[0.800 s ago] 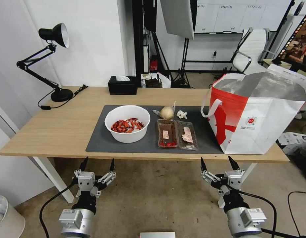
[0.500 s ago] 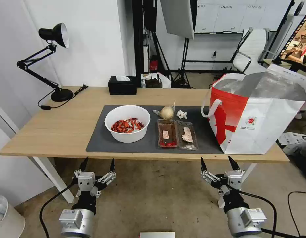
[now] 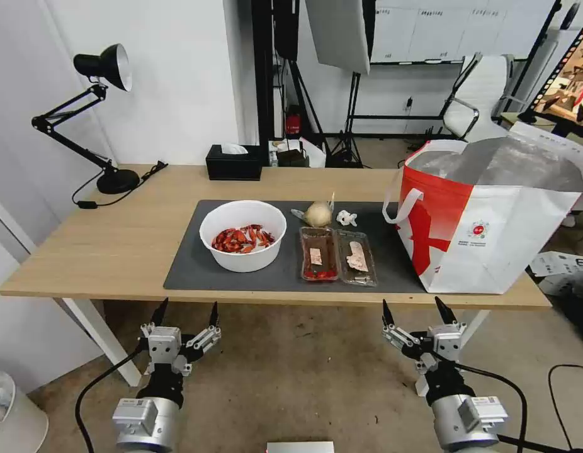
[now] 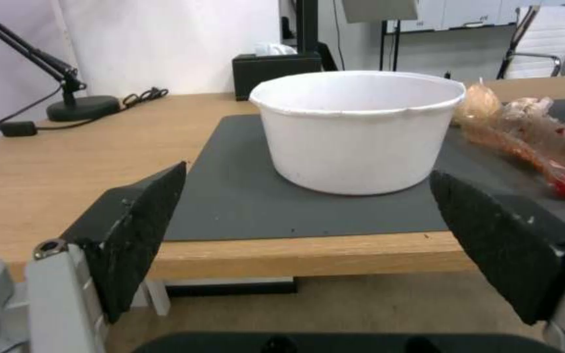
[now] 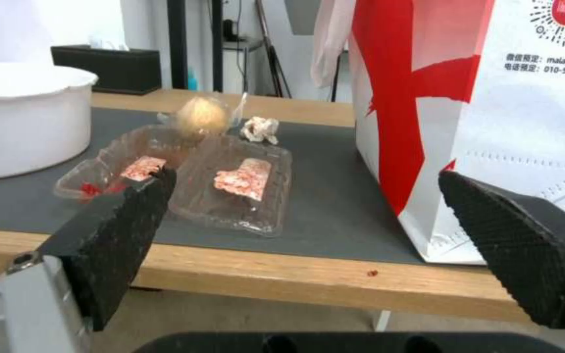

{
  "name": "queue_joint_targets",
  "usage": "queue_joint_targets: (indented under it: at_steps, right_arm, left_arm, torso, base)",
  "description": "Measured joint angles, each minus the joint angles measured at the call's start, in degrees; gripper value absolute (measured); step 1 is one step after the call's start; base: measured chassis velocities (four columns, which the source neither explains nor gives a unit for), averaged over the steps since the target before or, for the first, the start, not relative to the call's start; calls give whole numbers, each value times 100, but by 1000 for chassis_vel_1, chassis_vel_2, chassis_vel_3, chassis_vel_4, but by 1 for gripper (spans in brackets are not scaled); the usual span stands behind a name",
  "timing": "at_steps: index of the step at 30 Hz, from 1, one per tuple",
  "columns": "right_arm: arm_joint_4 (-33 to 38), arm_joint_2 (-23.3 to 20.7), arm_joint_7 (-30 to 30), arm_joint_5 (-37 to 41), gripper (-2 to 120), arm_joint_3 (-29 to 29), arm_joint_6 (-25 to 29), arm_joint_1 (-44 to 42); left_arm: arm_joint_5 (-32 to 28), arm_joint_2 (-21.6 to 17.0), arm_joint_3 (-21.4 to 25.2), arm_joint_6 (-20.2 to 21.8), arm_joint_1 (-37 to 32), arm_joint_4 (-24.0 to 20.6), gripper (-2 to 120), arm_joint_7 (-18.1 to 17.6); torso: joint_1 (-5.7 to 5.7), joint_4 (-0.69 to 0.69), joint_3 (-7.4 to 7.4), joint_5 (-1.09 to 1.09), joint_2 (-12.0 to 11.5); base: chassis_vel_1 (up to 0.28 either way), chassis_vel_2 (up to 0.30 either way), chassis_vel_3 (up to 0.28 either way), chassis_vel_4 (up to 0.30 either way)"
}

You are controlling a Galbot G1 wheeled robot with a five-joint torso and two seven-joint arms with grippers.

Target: Pick up the trash from the table and place it into the takeout bag.

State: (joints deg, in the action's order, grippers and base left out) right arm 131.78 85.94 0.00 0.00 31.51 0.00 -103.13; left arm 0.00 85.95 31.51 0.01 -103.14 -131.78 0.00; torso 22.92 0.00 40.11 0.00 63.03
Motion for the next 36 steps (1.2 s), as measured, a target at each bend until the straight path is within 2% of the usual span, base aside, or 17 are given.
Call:
queue_joint_targets:
  at_steps: [6,8,9,10,11,12,13,15,16,17,18,19,22,33,36]
  right_arm:
    - [0,-134,5,106,100,-25,-117,45]
    - [-7,-612,54,504,100,-130,-581,243]
    - [-7,-612,54,504,100,-130,-581,243]
    - [-16,-931,89,769,100,-200,-892,371]
    - [-20,-1034,98,854,100,-222,-989,411]
    - [-30,-1379,135,1140,100,-297,-1329,551]
    - [-30,-1379,135,1140,100,-297,-1329,551]
    - [-47,-1840,184,1528,100,-395,-1784,737]
    - [-47,-1840,184,1528,100,-395,-1784,737]
    - [-55,-2071,207,1717,100,-443,-2002,834]
    - [-148,-2194,174,1939,100,-493,-1780,922]
    - [-148,-2194,174,1939,100,-493,-1780,922]
    - [-260,-2209,106,2136,100,-569,-1238,1001]
    - [-288,-2127,129,2101,100,-608,-1129,973]
    - [-287,-2097,236,2165,100,-641,-1126,976]
  left_arm:
    - [-159,-35,-1,183,-35,-31,100,-96]
    - [-651,-159,0,802,-162,-184,100,-414]
    - [-651,-159,0,802,-162,-184,100,-414]
    - [-929,-221,-6,1053,-233,-231,100,-557]
    - [-996,-229,-21,1057,-246,-219,100,-573]
    - [-1095,-237,-53,1027,-255,-180,100,-572]
    - [-1095,-237,-53,1027,-255,-180,100,-572]
    - [-1166,-244,-70,940,-238,-143,100,-574]
    - [-1166,-244,-70,940,-238,-143,100,-574]
    - [-1211,-253,-73,860,-213,-123,100,-573]
    - [-1255,-262,-72,767,-185,-105,100,-575]
    - [-1255,-262,-72,767,-185,-105,100,-575]
    - [-1328,-285,-64,650,-162,-94,100,-571]
    - [-1355,-283,-70,578,-138,-42,100,-555]
    - [-1459,-292,-64,665,-132,-37,100,-561]
  torso:
    - [0,-2,0,0,0]
    - [0,1,0,1,0]
    - [0,1,0,1,0]
    - [0,1,0,2,0]
    - [0,1,0,2,-1]
    - [0,0,0,0,0]
    - [0,0,0,0,0]
    - [0,1,0,1,0]
    - [0,1,0,1,0]
    - [0,1,0,1,0]
    - [0,0,0,0,-1]
    - [0,0,0,0,-1]
    - [0,0,0,0,0]
    - [0,0,0,0,0]
    - [0,0,0,0,0]
  base:
    - [0,0,0,0]
    - [0,0,0,0]
    - [0,0,0,0]
    - [0,0,0,0]
    - [0,0,0,0]
    - [0,0,0,0]
    - [0,0,0,0]
    - [0,0,0,0]
    - [0,0,0,0]
    - [0,0,0,0]
    - [0,0,0,0]
    - [0,0,0,0]
    - [0,0,0,0]
    - [0,0,0,0]
    - [0,0,0,0]
